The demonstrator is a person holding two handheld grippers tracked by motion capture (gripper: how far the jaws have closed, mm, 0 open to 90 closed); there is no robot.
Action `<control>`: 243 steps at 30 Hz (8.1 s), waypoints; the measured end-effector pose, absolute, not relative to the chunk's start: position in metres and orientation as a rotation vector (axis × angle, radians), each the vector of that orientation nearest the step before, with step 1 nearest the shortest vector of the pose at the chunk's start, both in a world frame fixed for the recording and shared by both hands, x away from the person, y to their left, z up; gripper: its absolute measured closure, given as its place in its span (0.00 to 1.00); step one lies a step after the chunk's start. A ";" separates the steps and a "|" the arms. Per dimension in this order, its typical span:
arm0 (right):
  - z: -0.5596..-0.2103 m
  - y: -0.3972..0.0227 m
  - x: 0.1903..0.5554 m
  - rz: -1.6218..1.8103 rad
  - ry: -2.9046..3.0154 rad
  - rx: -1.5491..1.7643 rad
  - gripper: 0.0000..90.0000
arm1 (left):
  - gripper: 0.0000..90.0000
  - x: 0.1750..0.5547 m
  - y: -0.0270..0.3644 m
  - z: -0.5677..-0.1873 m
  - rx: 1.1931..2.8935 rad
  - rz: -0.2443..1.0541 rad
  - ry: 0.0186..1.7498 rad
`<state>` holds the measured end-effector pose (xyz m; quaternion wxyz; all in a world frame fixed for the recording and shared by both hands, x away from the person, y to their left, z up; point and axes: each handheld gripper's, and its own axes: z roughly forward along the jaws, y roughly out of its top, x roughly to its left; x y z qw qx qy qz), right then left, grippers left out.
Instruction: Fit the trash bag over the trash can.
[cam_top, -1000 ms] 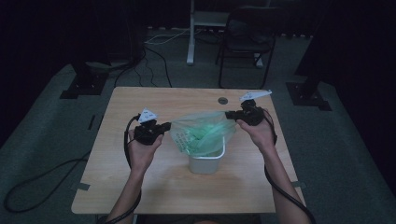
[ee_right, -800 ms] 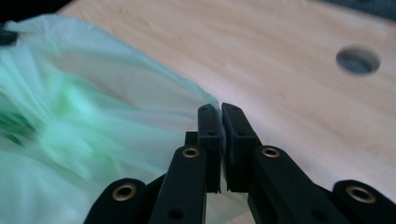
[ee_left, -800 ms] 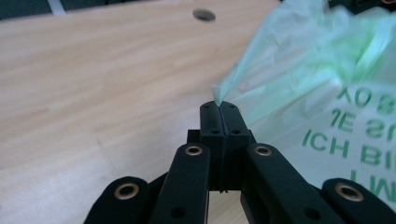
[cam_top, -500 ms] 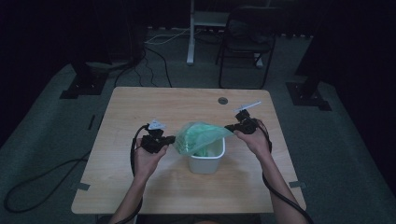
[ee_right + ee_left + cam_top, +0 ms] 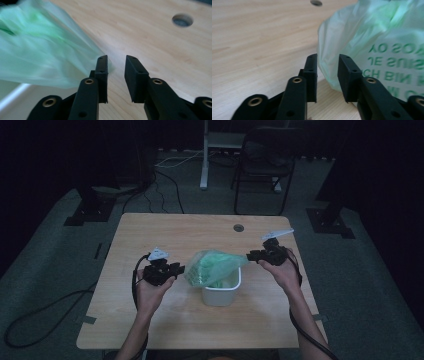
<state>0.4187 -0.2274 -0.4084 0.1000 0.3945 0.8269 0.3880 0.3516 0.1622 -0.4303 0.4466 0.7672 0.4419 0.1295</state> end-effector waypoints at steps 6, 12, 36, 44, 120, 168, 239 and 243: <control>-0.388 -0.229 0.403 1.241 2.410 1.112 0.73 | 0.69 0.335 0.165 -0.413 1.856 0.321 1.038; -0.386 -0.222 0.396 1.368 2.458 1.068 0.67 | 0.62 0.321 0.147 -0.404 1.861 0.220 0.928; -0.402 -0.223 0.389 1.528 2.587 1.076 1.00 | 0.98 0.302 0.120 -0.419 2.016 0.082 0.795; -0.402 -0.230 0.366 1.505 2.612 1.044 0.99 | 1.00 0.291 0.132 -0.424 1.981 0.051 0.807; -0.391 -0.198 0.412 1.319 2.550 1.021 1.00 | 0.99 0.293 0.120 -0.432 1.978 0.133 0.841; -0.395 -0.210 0.361 1.350 2.522 1.070 0.60 | 0.60 0.357 0.115 -0.417 1.907 0.148 0.917; -0.378 -0.174 0.361 1.386 2.528 0.835 0.72 | 0.57 0.325 0.164 -0.443 1.826 0.199 1.021; -0.378 -0.167 0.364 1.368 2.542 0.812 0.72 | 0.57 0.326 0.163 -0.443 1.836 0.204 1.013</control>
